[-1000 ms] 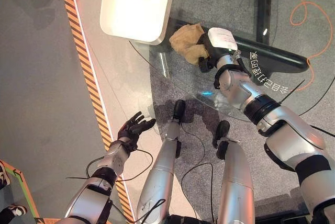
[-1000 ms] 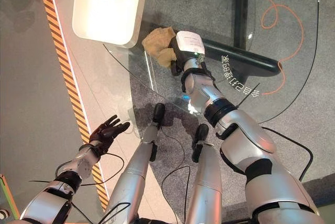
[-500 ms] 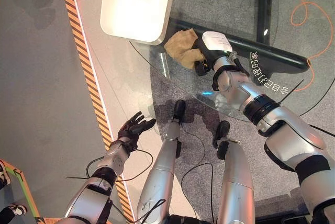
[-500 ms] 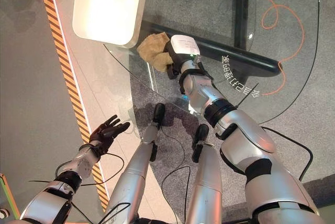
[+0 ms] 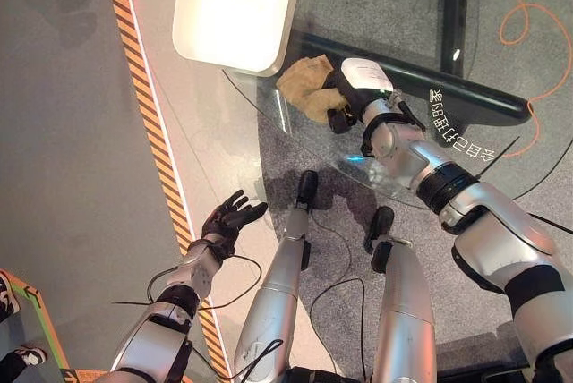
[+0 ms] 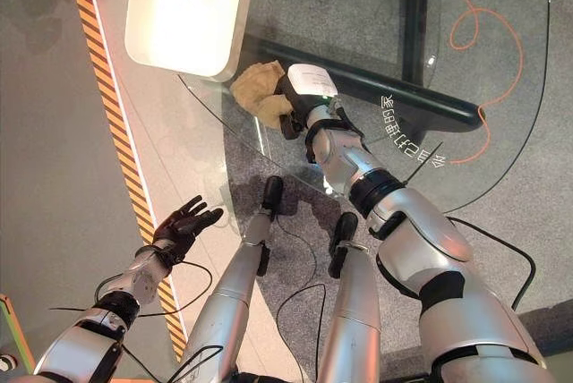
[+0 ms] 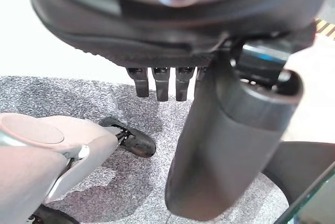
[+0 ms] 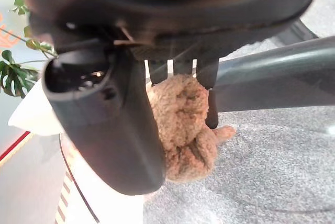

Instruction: Wipe the table with a cloth and put it in the basket.

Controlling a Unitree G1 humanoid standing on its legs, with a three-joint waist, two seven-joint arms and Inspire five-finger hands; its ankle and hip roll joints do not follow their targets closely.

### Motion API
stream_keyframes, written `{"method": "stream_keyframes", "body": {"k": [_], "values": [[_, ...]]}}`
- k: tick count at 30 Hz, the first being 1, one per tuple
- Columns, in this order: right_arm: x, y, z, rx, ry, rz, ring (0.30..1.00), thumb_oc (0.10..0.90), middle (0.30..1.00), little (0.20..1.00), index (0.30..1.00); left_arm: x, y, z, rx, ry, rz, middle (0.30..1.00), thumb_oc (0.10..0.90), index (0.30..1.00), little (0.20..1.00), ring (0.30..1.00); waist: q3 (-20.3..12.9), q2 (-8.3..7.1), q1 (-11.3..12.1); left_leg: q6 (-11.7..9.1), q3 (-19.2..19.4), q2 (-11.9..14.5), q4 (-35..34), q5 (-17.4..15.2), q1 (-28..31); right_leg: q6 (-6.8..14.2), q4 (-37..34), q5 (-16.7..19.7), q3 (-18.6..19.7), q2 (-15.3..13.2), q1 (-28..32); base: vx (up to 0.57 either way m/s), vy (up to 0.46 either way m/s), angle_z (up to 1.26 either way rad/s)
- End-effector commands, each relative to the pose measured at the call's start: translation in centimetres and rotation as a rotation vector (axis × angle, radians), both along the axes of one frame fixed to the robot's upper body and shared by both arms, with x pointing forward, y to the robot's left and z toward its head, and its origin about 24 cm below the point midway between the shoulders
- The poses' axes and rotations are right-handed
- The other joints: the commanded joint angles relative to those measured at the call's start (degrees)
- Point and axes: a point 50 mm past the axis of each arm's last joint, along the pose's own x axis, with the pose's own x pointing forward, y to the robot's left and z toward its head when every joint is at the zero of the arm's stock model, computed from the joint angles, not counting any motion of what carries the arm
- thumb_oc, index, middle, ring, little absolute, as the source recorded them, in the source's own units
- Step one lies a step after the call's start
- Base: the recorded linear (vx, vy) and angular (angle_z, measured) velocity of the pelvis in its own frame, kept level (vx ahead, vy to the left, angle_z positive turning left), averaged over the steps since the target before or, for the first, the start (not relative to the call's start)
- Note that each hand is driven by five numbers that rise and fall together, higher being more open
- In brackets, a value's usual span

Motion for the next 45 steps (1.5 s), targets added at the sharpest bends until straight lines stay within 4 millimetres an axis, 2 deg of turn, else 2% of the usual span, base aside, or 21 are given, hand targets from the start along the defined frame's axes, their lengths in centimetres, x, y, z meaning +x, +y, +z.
{"method": "stream_keyframes", "body": {"k": [1,6,11,15,18,22,31,45], "values": [[-0.1,1.0,2.9,0.206,-0.208,0.02,0.3,0.1,0.3,0.2,0.3,0.0,2.7,0.4,0.081,0.007,0.037,0.9,0.8,0.9,0.9,0.9,-0.76,-0.48,0.73,3.98,2.31,-2.26,10.51,-9.49,-1.51,5.04,-17.12,13.68,-0.82,-2.82,1.72,0.0,0.0,0.0],[-0.2,-1.5,4.7,0.337,-0.354,-0.104,0.3,0.1,0.3,0.2,0.3,-0.5,2.9,0.0,0.075,0.009,0.056,0.9,0.8,0.9,0.9,0.9,-0.76,-0.67,0.35,4.13,2.57,-2.07,10.92,-9.66,-1.95,5.11,-16.99,13.88,-0.73,-2.59,1.31,0.0,0.0,0.0],[-0.5,-3.8,6.3,0.38,-0.469,-0.187,0.3,0.1,0.3,0.2,0.3,-0.7,3.0,-0.2,0.067,0.005,0.072,0.9,0.8,0.9,0.9,0.9,-0.76,-0.58,-0.11,4.48,2.68,-1.97,10.72,-9.67,-2.25,5.11,-16.79,13.98,-0.35,-2.27,0.64,0.0,0.0,0.0],[-0.6,-4.8,6.7,0.403,-0.509,-0.225,0.3,0.1,0.3,0.2,0.3,-0.8,3.2,-0.2,0.064,0.003,0.079,0.9,0.8,0.9,0.9,0.9,-0.76,-0.57,-0.3,4.58,2.78,-1.95,10.89,-9.81,-2.47,5.14,-16.73,13.98,-0.28,-2.28,0.37,0.0,0.0,0.0],[-0.9,-6.6,7.0,0.435,-0.565,-0.297,0.3,0.1,0.3,0.2,0.3,-0.8,3.4,-0.1,0.057,0.001,0.092,0.9,0.8,0.9,0.9,0.9,-0.76,-0.58,-0.76,4.64,2.94,-1.91,11.05,-10.03,-2.59,5.19,-16.81,14.0,-0.14,-2.23,0.08,0.0,0.0,0.0],[-1.0,-7.9,7.1,0.45,-0.593,-0.353,0.3,0.1,0.3,0.2,0.3,-0.8,3.3,0.0,0.052,-0.003,0.098,0.9,0.8,0.9,0.9,0.9,-0.76,-0.53,-1.11,4.73,3.14,-1.79,11.14,-10.17,-2.73,5.17,-16.9,13.96,0.05,-2.23,-0.08,0.0,0.0,0.0],[-1.8,-12.4,7.2,0.466,-0.677,-0.529,0.3,0.1,0.3,0.2,0.3,-1.0,3.8,0.0,0.045,-0.006,0.115,0.9,0.8,0.9,0.9,0.9,-0.76,-0.8,-1.94,4.94,3.47,-1.43,11.73,-10.68,-3.37,5.18,-16.72,13.96,0.46,-2.02,-0.89,0.0,0.0,0.0],[-4.1,-20.2,5.3,0.522,-0.728,-0.836,0.3,0.1,0.3,0.2,0.3,-0.8,5.1,0.7,0.059,-0.013,0.149,0.9,0.8,0.9,0.9,0.9,-0.76,-2.14,-3.11,5.09,3.56,-0.61,12.53,-11.62,-4.32,5.58,-16.8,14.15,1.27,-1.39,-1.58,0.0,0.0,0.0]]}}
